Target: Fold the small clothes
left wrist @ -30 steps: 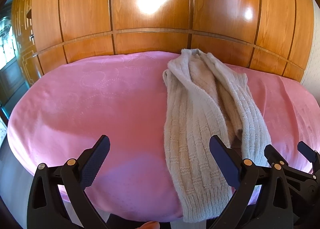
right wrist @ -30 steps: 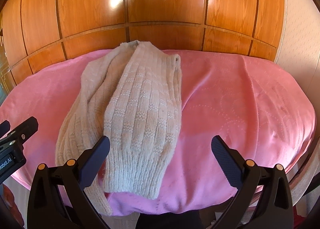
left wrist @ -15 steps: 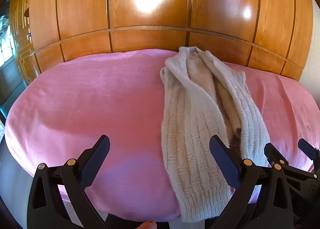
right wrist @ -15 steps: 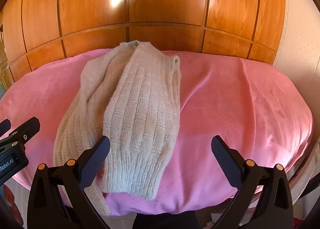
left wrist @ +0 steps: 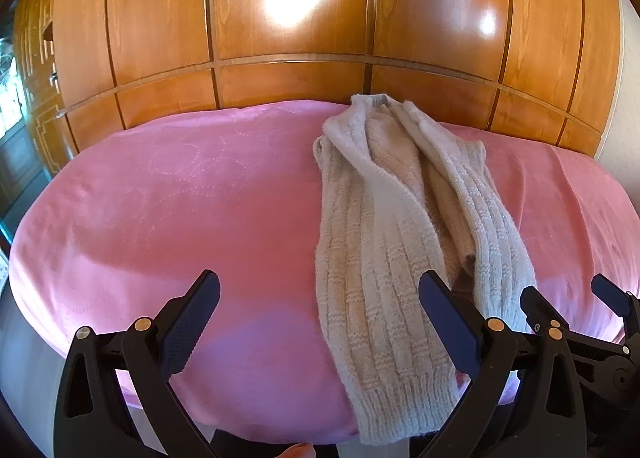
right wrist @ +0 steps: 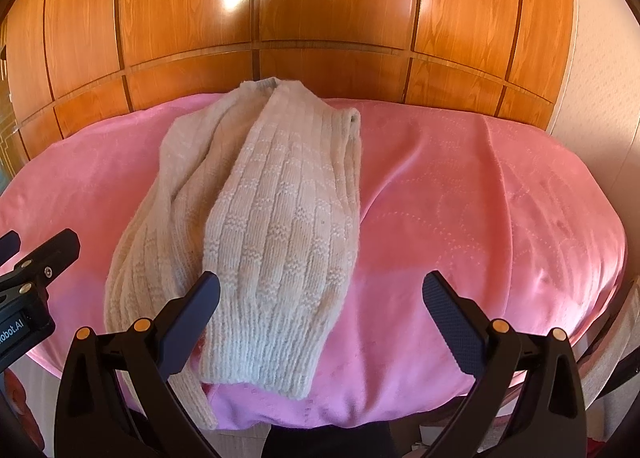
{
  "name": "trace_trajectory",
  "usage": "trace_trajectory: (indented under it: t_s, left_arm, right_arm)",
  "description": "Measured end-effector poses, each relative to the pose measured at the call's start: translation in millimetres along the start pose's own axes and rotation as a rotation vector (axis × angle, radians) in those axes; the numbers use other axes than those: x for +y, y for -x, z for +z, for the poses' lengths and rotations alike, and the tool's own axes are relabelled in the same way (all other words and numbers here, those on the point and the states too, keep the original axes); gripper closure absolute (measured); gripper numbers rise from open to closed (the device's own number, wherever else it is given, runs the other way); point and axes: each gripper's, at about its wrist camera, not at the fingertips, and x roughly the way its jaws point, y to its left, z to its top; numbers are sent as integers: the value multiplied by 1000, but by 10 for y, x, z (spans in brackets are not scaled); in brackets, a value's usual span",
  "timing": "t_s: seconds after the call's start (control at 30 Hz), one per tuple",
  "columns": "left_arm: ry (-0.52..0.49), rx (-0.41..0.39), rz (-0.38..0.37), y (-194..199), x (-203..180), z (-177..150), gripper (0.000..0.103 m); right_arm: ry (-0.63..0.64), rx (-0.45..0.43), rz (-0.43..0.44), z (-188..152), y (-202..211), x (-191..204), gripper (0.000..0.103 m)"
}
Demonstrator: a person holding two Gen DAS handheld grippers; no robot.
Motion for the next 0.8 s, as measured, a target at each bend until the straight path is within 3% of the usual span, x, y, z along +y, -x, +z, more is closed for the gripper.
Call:
trace_trajectory:
  t_s: [0.8]
  left_arm:
    - [-3, 47, -52, -79, -21, -8, 4]
  right_arm:
    - [-4, 29, 4, -28, -87, -31, 2]
